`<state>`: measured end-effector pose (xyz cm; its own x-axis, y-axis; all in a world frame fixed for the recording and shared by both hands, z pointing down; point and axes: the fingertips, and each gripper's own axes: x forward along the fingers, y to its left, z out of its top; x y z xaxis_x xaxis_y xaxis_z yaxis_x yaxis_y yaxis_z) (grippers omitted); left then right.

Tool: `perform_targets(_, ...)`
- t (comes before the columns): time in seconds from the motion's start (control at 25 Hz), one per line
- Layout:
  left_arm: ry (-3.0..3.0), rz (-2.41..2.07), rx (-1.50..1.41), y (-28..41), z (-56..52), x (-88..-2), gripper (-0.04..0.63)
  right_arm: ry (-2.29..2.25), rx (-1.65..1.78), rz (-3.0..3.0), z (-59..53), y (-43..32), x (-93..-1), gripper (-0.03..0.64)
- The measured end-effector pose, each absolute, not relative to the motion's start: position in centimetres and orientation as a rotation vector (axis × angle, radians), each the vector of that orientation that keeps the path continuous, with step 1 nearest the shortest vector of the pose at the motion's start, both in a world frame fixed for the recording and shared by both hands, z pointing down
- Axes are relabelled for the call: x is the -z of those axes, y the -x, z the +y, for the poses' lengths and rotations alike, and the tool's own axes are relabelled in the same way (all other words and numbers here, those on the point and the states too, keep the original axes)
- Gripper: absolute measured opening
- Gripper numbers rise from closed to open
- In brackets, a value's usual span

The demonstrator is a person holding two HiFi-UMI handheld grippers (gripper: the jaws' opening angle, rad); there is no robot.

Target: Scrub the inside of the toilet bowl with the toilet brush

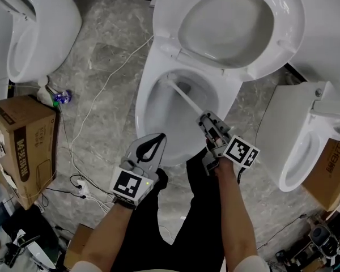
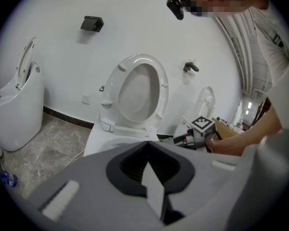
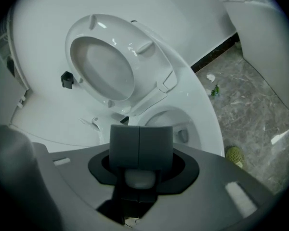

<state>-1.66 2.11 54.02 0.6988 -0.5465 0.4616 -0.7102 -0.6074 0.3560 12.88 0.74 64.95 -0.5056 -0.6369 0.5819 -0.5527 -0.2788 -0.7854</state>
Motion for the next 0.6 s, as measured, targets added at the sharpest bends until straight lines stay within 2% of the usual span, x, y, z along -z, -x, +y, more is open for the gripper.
perform_targets(0.4, -2.37, -0.98, -0.413, 3.1, 3.0, -53.9, 0.006, 1.417, 2.008, 2.199, 3.4, -9.0, -64.3, 0.166)
perform_targets(0.6, -2.385, -0.999, -0.42, 4.1, 3.3, -52.5, 0.006, 1.517, 1.981, 2.288, 4.9, -9.2, -62.1, 0.166)
